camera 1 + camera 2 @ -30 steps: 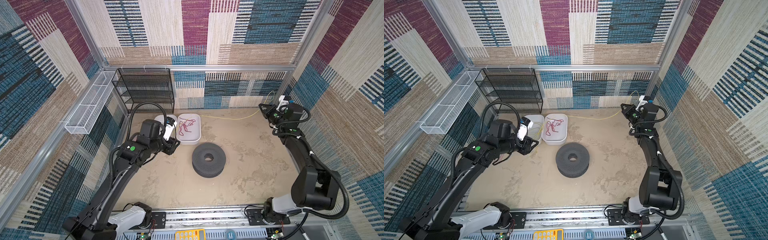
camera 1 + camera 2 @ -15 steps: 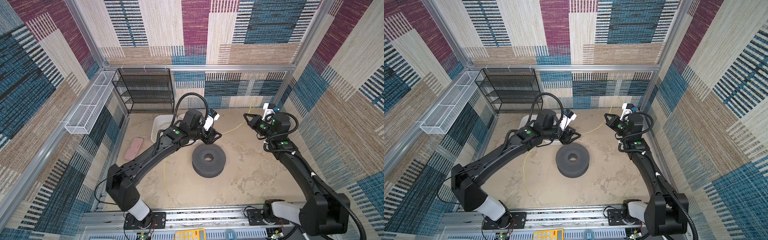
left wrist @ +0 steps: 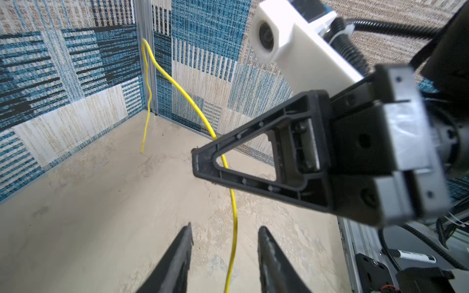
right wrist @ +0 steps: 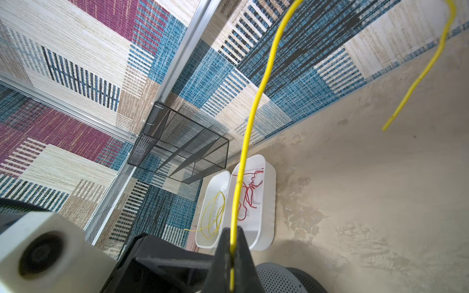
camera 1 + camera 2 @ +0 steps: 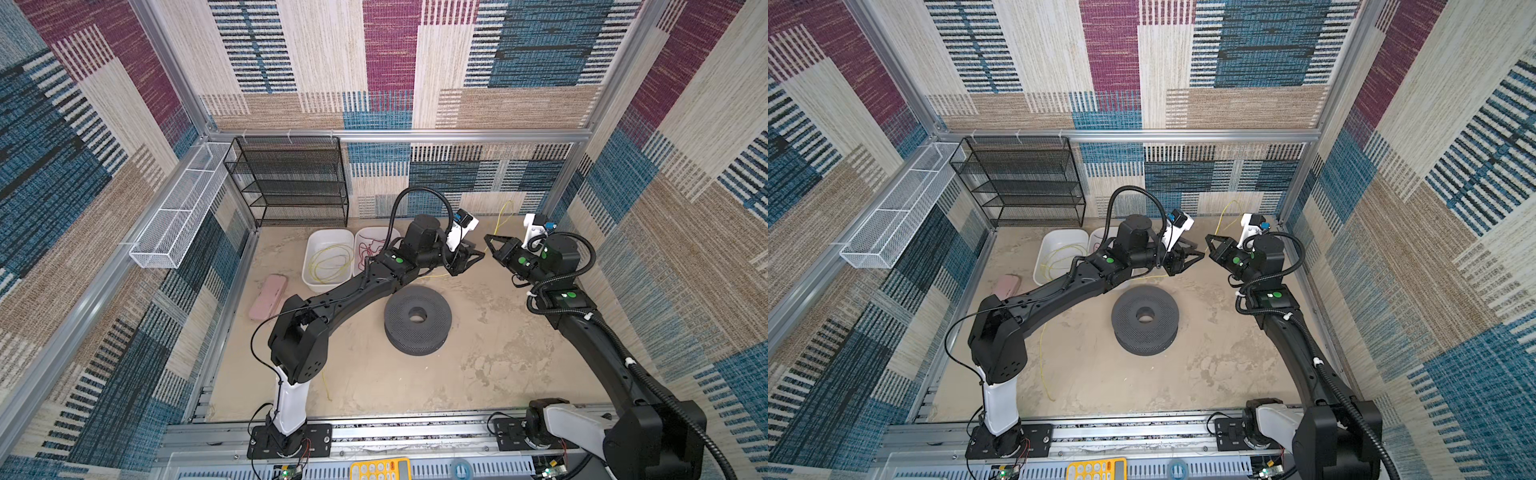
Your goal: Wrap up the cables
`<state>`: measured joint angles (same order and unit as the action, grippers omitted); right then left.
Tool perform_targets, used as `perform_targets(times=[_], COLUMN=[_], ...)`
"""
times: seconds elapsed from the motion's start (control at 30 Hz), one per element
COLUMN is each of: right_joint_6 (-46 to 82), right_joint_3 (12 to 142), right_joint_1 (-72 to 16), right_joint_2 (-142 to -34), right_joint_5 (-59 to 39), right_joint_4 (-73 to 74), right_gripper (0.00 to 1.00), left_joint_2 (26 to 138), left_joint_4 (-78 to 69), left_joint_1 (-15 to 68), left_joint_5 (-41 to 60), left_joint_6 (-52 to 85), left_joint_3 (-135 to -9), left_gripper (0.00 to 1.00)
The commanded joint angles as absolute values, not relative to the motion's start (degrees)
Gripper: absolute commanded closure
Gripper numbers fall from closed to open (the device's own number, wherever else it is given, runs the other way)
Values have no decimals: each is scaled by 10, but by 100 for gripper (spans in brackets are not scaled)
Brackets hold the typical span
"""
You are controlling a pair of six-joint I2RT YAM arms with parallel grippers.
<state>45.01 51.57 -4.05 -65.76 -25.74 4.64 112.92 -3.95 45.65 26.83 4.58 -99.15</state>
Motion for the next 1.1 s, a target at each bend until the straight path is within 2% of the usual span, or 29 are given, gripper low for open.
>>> perform_targets(times=[0.0,0.3,0.4,0.5,0.7,0.83,0.97,1.07], right_joint_6=[454,461,461,461,461,461,457,449], right_joint_3=[515,509,509,509,510,512,514,522], right_joint_1=[-41,-43,-44,-45,-44,-45,-44,-45], right_joint_2=[-653,-653,-654,-655,-656,-655,-651,-646], right_joint_5=[-262,-273,-275,-275,-280,-285,-288,-289], right_joint_4=[55,61,62,61,59,56,50,39], right_gripper=[100,100,100,100,100,100,93,72], left_joint_2=[1137,1153,1155,1154,1157,1154,1140,1125], left_joint_4=[-71,-76,-78,-77,-71,-84,-112,-152], left_joint_1=[457,459,461,463,463,463,459,452], left_joint_5=[284,299,301,302,297,301,297,288], left_joint_6=[58,69,71,72,70,77,90,118], left_joint_3=[-1001,-1007,-1007,-1008,-1011,-999,-969,-934], left_gripper=[60,82,83,80,100,100,100,100])
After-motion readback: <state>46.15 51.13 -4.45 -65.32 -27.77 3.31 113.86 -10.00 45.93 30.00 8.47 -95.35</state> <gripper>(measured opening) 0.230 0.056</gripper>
